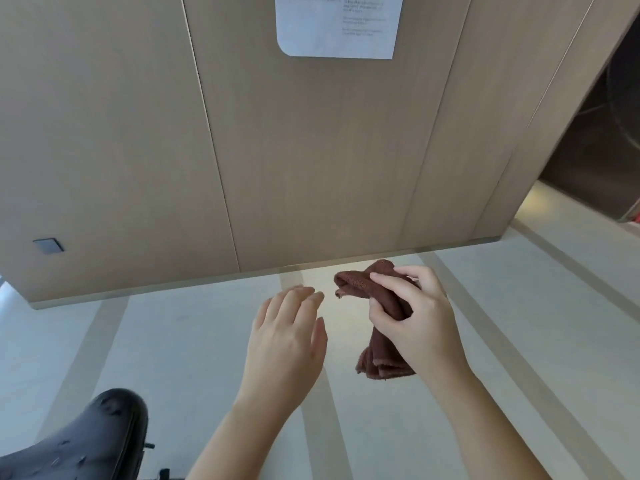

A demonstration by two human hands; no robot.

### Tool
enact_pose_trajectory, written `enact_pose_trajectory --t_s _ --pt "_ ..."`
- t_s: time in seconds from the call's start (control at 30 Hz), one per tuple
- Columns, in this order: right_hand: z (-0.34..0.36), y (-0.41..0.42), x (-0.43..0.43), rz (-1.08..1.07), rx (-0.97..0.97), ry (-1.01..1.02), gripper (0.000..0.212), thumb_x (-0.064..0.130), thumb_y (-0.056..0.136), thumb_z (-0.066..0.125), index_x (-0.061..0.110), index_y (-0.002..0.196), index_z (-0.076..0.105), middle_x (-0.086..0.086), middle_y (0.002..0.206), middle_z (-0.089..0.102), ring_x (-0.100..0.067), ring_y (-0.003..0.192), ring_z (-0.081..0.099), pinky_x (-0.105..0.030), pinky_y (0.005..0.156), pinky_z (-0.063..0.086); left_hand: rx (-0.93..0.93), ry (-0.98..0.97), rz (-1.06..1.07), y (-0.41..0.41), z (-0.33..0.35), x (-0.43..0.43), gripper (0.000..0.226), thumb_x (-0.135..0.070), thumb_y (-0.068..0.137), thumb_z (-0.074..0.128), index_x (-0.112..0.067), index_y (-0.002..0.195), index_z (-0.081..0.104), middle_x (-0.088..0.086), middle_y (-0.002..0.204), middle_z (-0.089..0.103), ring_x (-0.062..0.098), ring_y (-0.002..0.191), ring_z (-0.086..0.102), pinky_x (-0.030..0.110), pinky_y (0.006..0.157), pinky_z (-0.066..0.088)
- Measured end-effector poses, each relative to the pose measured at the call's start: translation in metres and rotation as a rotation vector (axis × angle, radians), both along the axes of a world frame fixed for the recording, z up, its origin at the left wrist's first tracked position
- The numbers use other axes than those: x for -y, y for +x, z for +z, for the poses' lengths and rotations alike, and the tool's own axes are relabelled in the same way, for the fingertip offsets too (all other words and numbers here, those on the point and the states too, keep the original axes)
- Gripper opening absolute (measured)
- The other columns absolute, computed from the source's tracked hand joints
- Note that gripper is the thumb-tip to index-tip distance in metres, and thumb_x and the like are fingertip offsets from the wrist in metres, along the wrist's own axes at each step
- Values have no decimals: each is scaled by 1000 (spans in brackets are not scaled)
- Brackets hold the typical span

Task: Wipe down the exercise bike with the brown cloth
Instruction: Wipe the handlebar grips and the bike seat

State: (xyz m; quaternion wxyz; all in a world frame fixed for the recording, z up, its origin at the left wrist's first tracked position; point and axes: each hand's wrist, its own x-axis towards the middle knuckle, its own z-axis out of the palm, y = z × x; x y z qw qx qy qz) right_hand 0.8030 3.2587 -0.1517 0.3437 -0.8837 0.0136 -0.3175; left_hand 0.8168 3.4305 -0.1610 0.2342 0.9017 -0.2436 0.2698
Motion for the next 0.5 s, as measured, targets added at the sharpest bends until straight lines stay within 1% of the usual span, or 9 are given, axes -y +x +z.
enact_pose_trajectory --t_s 0.17,0.27,0.37,0.43,0.5 --pt "-4 44 23 37 -47 95 30 12 73 72 20 102 71 0 107 55 -21 102 56 -41 89 48 -6 -12 30 42 -1 23 30 1 69 72 -2 98 65 10 98 67 29 93 63 37 82 46" --pt "-5 79 24 76 -68 96 30 14 74 71 21 102 71 3 108 56 -19 104 56 -39 90 48 2 -33 54 75 -6 26 24 -3 75 63 -3 99 65 9 99 67 28 95 62 37 82 47" --pt "-7 127 19 121 -80 70 30 14 73 71 22 102 71 4 109 56 -18 105 55 -37 90 48 -8 -71 105 120 -13 20 27 -9 75 57 -3 100 66 9 101 67 27 95 62 37 82 46" --pt "-9 169 11 142 -92 54 30 14 73 72 21 102 71 4 109 56 -17 104 55 -33 91 47 -14 -96 151 158 -18 11 27 -10 76 56 -4 101 65 9 102 67 27 96 62 36 83 45" --pt "-12 218 -6 176 -94 34 29 14 73 72 21 101 72 4 109 56 -14 103 56 -22 91 43 -13 -112 194 197 -23 -6 25 -8 78 57 -3 102 64 8 103 66 27 99 61 34 86 42"
